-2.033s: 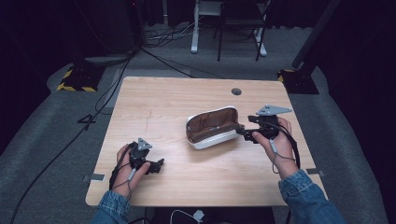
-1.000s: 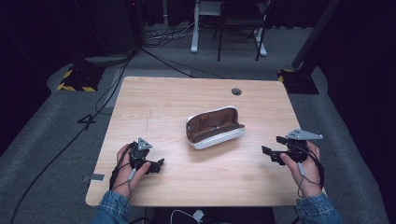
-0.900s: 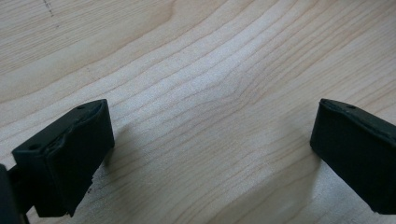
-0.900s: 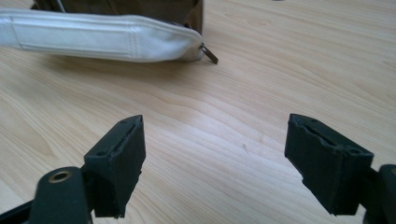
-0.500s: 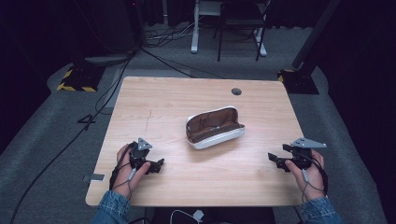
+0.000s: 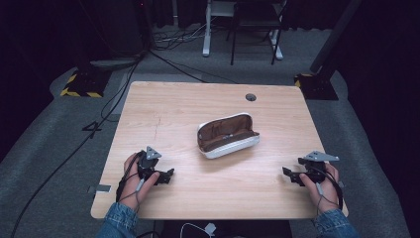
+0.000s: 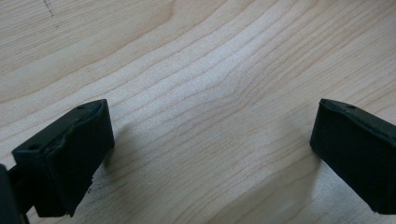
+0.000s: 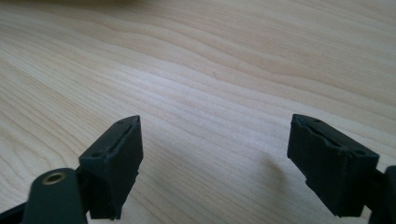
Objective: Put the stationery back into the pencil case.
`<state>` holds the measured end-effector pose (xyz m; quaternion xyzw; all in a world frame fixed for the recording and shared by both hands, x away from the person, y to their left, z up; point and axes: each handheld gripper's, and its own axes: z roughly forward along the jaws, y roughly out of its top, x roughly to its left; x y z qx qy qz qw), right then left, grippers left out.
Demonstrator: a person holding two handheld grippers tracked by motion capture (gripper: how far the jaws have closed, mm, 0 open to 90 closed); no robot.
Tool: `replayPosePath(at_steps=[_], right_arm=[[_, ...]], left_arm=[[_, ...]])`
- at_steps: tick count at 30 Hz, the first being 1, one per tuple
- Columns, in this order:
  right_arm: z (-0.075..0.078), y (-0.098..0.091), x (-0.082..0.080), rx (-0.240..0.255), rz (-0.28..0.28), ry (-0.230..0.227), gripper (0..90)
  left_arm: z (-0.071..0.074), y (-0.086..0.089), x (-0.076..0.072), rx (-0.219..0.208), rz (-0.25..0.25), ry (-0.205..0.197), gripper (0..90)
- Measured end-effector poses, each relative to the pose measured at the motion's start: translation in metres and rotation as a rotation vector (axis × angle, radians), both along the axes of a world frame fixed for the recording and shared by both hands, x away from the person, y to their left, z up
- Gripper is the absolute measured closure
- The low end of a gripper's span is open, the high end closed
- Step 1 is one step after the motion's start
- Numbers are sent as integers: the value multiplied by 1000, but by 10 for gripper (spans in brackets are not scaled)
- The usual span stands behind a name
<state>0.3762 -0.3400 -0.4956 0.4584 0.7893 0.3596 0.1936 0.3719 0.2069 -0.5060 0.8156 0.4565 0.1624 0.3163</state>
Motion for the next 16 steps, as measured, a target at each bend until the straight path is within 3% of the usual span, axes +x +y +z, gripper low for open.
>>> replayPosePath(at_steps=[6,9,16], right_arm=[[-9,2,1,-7,8,3,159],[-9,4,1,-34,12,-1,146],[-9,8,3,-37,0,6,110]], left_arm=[[0,0,0,0,0,0,1],[0,0,0,0,0,0,1],[0,0,0,1,0,0,1]])
